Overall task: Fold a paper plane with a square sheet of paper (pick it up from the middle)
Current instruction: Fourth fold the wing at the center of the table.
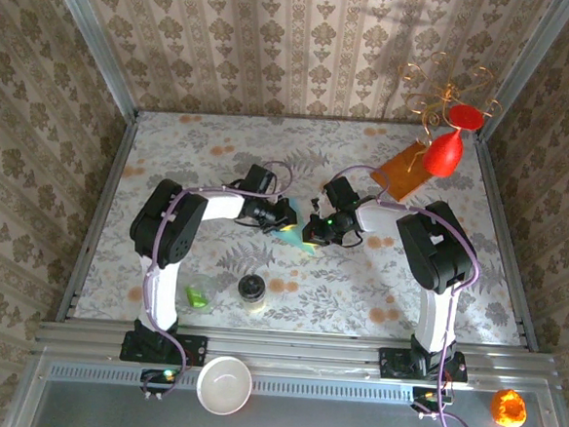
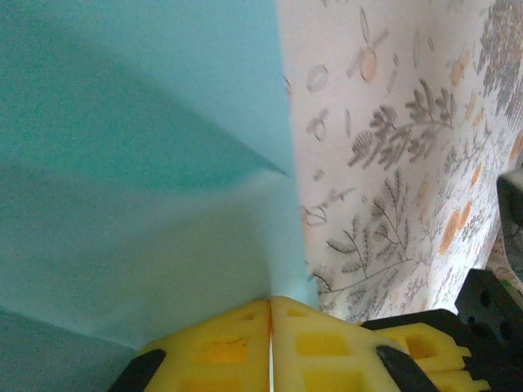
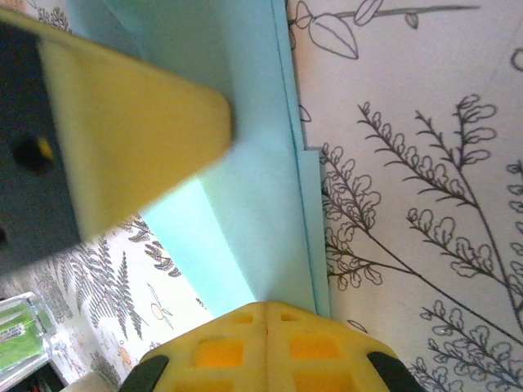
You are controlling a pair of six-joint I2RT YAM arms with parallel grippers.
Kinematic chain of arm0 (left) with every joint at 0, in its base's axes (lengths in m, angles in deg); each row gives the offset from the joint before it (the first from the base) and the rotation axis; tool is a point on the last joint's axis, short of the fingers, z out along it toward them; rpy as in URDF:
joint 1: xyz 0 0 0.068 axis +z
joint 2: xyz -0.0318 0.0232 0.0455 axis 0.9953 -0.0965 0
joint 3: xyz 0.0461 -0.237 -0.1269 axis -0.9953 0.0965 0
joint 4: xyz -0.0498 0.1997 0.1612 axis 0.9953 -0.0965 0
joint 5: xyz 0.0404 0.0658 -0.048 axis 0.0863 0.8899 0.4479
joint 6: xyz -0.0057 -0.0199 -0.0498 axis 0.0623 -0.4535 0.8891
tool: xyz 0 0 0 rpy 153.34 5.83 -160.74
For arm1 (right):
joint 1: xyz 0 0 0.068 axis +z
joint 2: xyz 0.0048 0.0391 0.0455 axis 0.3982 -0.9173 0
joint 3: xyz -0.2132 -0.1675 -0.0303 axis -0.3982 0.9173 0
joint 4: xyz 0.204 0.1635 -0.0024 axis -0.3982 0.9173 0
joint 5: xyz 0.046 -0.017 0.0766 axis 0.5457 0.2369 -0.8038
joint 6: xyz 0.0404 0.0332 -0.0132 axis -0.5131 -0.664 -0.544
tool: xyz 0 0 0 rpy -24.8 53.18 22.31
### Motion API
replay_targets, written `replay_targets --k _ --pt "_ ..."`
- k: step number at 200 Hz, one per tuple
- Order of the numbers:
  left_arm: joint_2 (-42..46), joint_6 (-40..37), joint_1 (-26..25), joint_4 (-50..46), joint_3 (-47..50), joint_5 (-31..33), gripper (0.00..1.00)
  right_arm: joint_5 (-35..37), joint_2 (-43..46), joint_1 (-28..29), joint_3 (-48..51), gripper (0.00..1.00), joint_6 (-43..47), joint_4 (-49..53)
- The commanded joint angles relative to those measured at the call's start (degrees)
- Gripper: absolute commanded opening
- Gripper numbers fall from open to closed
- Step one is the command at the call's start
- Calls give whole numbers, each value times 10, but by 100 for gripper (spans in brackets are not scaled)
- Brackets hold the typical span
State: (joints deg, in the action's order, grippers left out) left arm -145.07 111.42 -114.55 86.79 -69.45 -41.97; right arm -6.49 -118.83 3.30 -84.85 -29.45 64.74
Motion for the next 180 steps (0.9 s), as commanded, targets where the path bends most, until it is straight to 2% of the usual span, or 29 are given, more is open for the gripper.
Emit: replay_targets --k 1,73,119,135,161,180 --pt "-27 -40 37 -43 -27 29 11 93 -54 -6 42 2 7 109" --pt "-73 -98 142 -107 -83 42 11 96 -55 -8 60 2 -3 106" --pt "-52 -132 157 -160 -132 49 11 29 -27 -6 49 5 -46 54" --pt "-16 -118 157 -156 -125 51 12 -1 -1 -5 30 10 -66 21" --pt "65 -65 156 -108 -64 67 19 -19 53 -5 2 28 -75 -14" --pt "126 -24 155 -68 1 87 29 -9 90 -7 4 37 -60 -36"
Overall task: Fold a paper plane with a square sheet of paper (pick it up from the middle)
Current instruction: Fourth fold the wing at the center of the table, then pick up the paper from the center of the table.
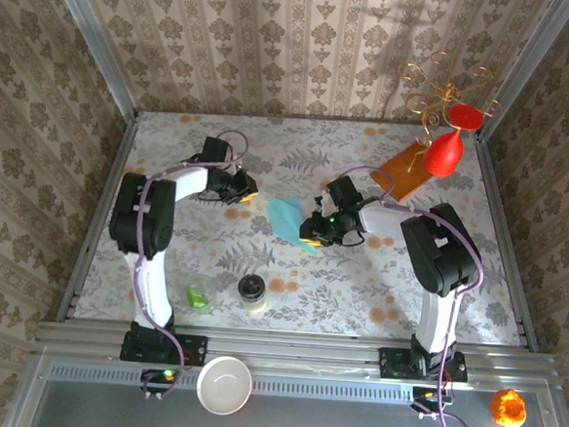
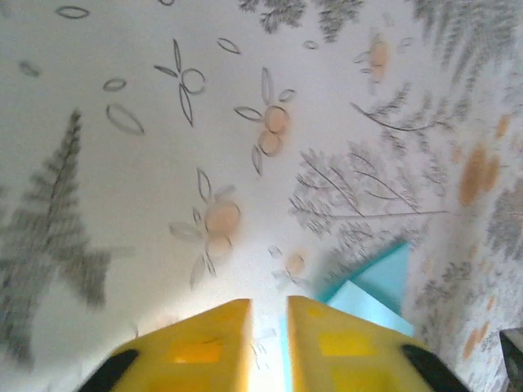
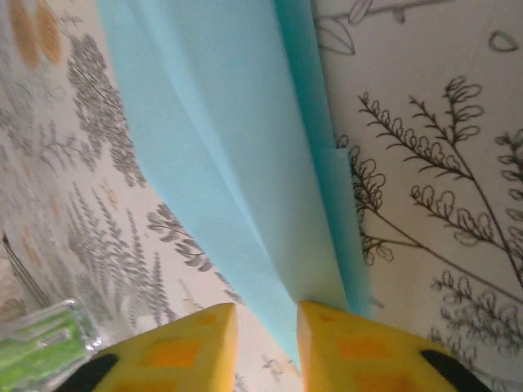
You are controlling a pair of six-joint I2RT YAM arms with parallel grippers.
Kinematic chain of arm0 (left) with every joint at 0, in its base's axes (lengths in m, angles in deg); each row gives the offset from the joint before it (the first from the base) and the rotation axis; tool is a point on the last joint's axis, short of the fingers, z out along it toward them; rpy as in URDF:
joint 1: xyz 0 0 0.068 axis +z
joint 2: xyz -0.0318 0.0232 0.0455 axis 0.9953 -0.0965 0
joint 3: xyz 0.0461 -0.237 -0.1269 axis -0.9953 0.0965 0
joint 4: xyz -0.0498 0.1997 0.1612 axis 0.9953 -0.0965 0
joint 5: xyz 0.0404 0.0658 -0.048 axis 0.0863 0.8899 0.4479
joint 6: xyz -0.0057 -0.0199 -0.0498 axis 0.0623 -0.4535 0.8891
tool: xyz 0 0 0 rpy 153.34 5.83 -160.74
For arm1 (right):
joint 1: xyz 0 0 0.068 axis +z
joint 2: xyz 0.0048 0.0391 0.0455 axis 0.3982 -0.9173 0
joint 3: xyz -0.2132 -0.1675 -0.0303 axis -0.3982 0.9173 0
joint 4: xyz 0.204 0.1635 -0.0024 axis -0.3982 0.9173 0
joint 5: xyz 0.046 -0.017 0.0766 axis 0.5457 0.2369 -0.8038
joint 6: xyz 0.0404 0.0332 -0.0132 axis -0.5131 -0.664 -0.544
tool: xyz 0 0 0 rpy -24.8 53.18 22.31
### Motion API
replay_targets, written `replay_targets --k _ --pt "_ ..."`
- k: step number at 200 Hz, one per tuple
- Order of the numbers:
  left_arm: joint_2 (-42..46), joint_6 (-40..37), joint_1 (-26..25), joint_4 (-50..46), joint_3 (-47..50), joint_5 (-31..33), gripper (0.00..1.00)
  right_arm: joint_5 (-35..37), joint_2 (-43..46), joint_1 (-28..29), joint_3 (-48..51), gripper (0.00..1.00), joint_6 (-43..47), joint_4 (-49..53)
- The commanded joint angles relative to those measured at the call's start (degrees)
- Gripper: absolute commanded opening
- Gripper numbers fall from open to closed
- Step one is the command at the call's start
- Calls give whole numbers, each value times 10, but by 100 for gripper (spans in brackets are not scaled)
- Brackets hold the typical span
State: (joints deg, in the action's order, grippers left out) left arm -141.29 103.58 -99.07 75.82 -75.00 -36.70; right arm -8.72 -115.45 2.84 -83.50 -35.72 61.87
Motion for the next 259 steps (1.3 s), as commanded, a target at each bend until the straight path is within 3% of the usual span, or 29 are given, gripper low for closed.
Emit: replay_targets --k 1,43,119,164,206,259 --pt "91 57 0 44 62 35 30 15 58 -3 -10 38 4 -8" --pt "191 122 -12 129 202 59 49 64 65 -19 -11 45 71 -7" --pt "246 161 -31 192 283 70 72 -20 -53 -24 -113 42 174 30" --pt "235 163 -31 204 271 51 73 -68 -88 -25 -142 30 212 34" --pt "224 159 -34 233 268 22 73 -79 -88 -32 -145 6 201 13" --pt "218 143 -60 287 244 -41 74 -122 3 -49 -97 3 96 -104"
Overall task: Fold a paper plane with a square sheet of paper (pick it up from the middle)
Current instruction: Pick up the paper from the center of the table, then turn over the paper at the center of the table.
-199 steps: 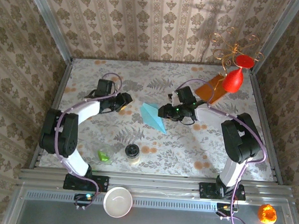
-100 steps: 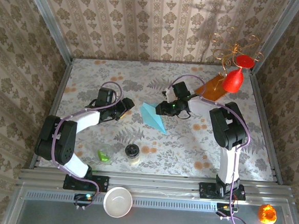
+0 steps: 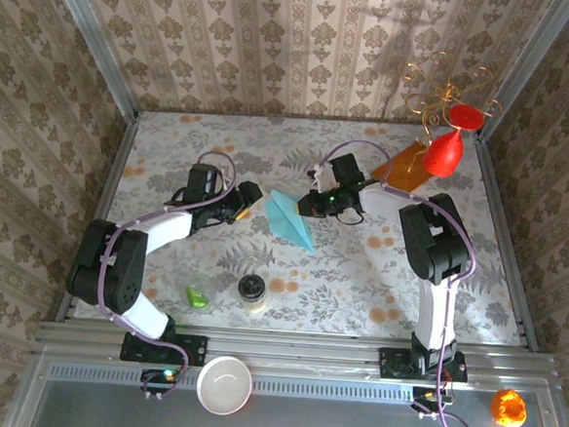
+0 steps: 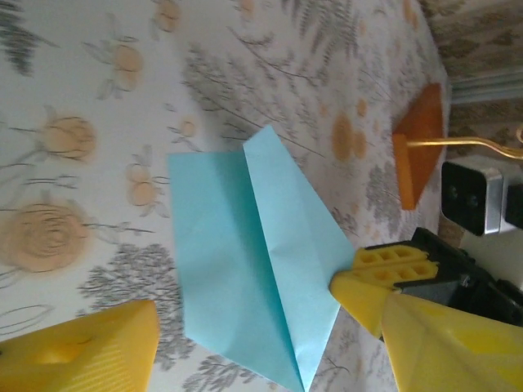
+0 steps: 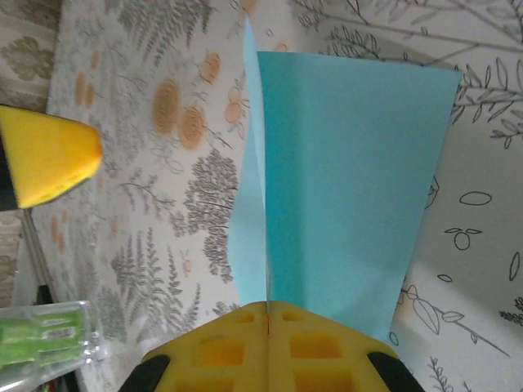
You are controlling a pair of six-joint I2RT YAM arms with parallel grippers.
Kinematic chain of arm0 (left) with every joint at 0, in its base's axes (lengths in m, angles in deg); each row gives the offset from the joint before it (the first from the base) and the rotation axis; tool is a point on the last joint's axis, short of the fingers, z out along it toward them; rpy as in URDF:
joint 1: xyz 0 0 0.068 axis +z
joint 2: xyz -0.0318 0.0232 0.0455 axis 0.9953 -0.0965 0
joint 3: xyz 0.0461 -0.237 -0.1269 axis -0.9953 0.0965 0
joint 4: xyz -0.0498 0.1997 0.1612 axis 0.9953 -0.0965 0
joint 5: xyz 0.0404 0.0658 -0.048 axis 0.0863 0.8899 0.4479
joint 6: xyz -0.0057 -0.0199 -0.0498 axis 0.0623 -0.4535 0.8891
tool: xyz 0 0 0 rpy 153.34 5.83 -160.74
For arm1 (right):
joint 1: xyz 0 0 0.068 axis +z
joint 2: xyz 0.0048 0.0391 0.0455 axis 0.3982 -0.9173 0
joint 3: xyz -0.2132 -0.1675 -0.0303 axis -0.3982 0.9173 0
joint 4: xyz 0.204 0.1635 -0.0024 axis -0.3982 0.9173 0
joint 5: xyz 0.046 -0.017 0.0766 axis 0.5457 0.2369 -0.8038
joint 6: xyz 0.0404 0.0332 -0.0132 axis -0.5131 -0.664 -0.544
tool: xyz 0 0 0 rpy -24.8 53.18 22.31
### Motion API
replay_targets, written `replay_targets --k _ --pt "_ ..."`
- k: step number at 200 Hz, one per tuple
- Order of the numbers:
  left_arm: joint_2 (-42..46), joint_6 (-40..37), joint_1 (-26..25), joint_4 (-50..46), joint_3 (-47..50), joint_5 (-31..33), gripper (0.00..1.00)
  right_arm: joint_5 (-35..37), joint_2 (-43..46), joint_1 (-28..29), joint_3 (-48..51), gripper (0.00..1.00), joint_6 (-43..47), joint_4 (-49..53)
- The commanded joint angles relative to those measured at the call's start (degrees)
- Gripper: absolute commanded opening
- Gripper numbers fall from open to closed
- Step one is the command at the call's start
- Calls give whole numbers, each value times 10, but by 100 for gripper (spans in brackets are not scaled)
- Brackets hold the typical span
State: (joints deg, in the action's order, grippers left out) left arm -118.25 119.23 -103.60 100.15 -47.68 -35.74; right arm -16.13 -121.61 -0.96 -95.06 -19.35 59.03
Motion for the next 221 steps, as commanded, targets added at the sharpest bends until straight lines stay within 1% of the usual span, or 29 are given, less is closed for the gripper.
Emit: replay_targets --k 1,14,17,22,53,76,100,109,111,116,164,221 --pt "-13 -13 -16 45 -30 -52 74 -50 66 -12 20 3 -71 -79" --pt "-19 -6 -24 68 -39 -68 75 -62 87 -16 36 3 -116 -122" --pt "-19 -5 -26 75 -40 -85 75 -65 92 -18 40 3 -127 -132" --pt "-21 -1 -28 88 -42 -94 75 -68 97 -20 46 3 -144 -147" --pt "-25 8 -49 129 -62 -124 76 -80 129 -30 72 4 -236 -224" --pt "-27 0 -64 136 -78 -137 74 -97 139 -34 88 4 -293 -285" --pt "-34 1 -65 152 -86 -149 71 -107 145 -37 95 5 -332 -326" --pt "-38 5 -65 162 -88 -155 69 -110 145 -38 97 4 -346 -341" --pt "-39 6 -78 164 -88 -157 68 -111 145 -38 98 5 -349 -344" --pt "-40 9 -83 170 -89 -160 66 -113 145 -39 99 5 -357 -352" --pt "-45 33 -86 216 -86 -174 48 -125 135 -49 116 5 -424 -432" --pt "-48 53 -83 248 -81 -176 35 -128 130 -54 125 6 -434 -445"
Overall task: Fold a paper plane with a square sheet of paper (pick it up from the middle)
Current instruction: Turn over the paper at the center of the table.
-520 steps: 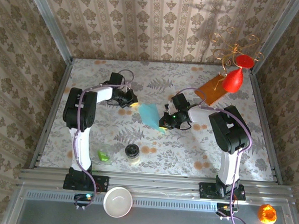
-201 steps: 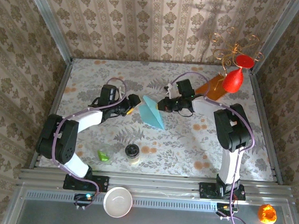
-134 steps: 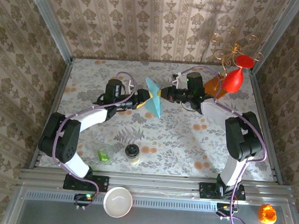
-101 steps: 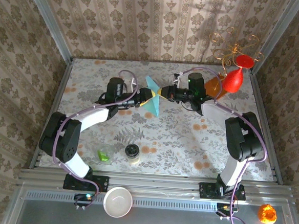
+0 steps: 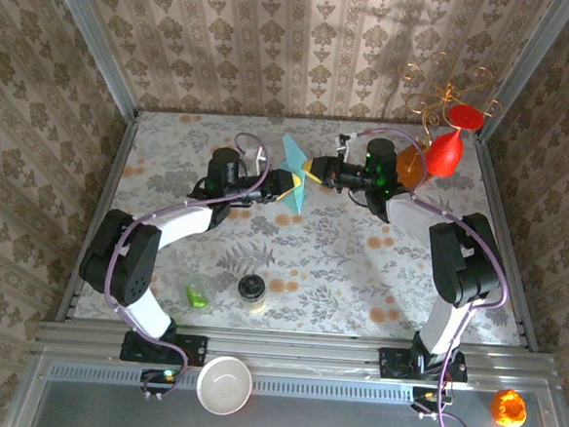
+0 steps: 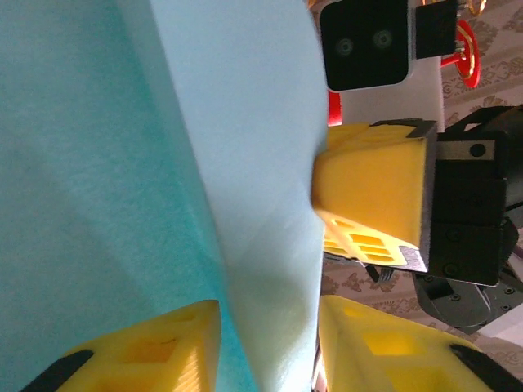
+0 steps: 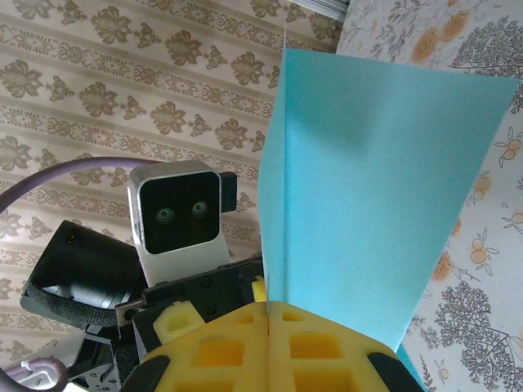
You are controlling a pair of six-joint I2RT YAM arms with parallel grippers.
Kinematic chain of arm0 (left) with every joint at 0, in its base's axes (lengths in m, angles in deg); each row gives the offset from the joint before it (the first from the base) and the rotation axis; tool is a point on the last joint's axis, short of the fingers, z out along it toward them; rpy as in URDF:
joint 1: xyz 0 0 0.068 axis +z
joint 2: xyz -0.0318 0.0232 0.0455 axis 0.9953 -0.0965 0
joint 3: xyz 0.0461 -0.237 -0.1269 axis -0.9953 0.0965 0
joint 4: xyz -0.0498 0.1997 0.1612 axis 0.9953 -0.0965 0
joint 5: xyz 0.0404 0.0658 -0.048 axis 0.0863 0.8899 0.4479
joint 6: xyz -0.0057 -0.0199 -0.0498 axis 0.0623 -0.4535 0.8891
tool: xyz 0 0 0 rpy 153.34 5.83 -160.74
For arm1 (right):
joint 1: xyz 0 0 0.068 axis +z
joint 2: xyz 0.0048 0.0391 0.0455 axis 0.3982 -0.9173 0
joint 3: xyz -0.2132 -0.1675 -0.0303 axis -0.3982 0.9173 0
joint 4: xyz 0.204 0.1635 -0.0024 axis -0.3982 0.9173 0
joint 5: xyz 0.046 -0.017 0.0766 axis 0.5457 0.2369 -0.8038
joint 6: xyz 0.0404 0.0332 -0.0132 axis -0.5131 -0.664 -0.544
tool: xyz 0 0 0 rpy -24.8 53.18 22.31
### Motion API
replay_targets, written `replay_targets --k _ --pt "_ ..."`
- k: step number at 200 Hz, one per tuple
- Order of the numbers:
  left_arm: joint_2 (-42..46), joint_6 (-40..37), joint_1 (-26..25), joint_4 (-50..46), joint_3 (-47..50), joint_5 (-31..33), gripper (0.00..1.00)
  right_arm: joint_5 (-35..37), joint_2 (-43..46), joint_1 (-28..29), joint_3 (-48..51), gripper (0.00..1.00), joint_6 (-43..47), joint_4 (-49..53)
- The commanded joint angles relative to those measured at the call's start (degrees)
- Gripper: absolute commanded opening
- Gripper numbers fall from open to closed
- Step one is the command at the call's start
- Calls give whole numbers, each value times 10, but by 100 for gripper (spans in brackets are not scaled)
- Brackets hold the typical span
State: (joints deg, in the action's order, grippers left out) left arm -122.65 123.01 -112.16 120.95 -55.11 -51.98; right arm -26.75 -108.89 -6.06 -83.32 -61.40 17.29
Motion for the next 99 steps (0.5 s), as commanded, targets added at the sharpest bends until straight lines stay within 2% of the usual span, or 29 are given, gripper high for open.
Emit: replay_targets --k 1,51,77,99 --pt "-4 16 3 41 -6 -14 35 -22 3 -3 7 6 -14 -28" --pt "-11 33 6 66 -4 -14 24 -25 3 -4 14 10 -13 -28" --pt "-13 31 7 60 -2 -12 20 -23 8 -9 19 17 -13 -24" --pt "-15 28 9 57 -1 -10 17 -16 17 -14 21 29 -7 -6"
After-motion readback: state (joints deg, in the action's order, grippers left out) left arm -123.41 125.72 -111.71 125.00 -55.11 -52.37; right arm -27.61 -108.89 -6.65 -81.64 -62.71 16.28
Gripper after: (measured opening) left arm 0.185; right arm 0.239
